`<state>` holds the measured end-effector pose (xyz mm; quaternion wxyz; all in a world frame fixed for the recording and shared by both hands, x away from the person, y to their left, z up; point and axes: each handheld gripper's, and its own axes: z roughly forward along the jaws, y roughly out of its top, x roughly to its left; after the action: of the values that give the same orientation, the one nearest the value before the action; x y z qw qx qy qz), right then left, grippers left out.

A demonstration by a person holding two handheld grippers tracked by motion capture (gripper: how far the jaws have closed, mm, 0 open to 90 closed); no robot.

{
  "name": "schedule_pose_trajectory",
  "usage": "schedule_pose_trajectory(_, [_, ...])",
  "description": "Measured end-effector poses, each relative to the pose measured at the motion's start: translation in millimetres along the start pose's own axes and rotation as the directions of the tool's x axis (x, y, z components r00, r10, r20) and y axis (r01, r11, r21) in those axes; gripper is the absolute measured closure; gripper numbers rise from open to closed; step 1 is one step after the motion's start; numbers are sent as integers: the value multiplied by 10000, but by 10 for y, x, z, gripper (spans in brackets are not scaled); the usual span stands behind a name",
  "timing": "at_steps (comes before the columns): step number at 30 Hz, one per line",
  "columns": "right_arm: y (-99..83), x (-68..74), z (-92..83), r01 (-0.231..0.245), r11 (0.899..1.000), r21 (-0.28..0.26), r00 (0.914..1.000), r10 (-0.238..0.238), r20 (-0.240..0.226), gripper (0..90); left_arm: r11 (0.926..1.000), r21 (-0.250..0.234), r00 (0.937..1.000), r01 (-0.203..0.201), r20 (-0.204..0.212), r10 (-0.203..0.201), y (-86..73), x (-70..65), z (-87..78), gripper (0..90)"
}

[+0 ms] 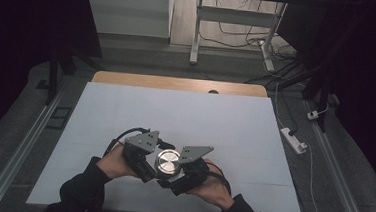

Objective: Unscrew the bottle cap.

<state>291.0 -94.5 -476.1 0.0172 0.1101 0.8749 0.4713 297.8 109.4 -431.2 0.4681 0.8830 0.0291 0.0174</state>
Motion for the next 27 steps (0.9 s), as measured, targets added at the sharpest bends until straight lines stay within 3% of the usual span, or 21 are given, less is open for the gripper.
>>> schedule_pose_trajectory(2, [1, 6, -1, 35, 10000, 24, 10000, -35, 53, 144, 9999, -95, 10000, 41, -62, -41, 0, 2, 0, 198])
schedule_pose_trajectory(4, [1, -12, -13, -92, 10000, -30, 9998, 92, 157, 144, 9987, -276, 9980, 439, -438, -451, 4, 9, 15, 200])
schedule_pose_trajectory(7, [-2, -56, -26, -412, 9992, -8, 9977, 411, 547, 144, 9953, -285, 9892, 924, -1115, -951, 31, 2, 75, 201])
schedule_pose_trajectory(10, [-22, -105, -34, -843, 9964, 15, 9917, 837, 979, 144, 9907, -225, 9681, 1341, -2105, -1358, 71, -33, 158, 202])
schedule_pose_trajectory(13, [-39, -147, -44, -1237, 9923, -65, 9819, 1234, 1434, 144, 9823, -435, 9368, 1820, -2959, -1866, 109, -70, 237, 203])
schedule_pose_trajectory(16, [-46, -164, -56, -1397, 9901, -141, 9740, 1399, 1784, 144, 9738, -768, 9160, 2139, -3306, -2273, 132, -88, 266, 203])
schedule_pose_trajectory(19, [-45, -168, -58, -1422, 9897, -174, 9724, 1429, 1846, 144, 9689, -949, 9116, 2285, -3284, -2472, 144, -90, 247, 203])
schedule_pose_trajectory(24, [-44, -162, -47, -1341, 9908, -169, 9734, 1349, 1854, 144, 9665, -1170, 9128, 2283, -3197, -2543, 158, -103, 213, 204])
schedule_pose_trajectory(27, [-49, -166, -48, -1355, 9906, -173, 9731, 1363, 1857, 144, 9692, -1107, 9134, 2201, -3253, -2446, 177, -118, 193, 204])
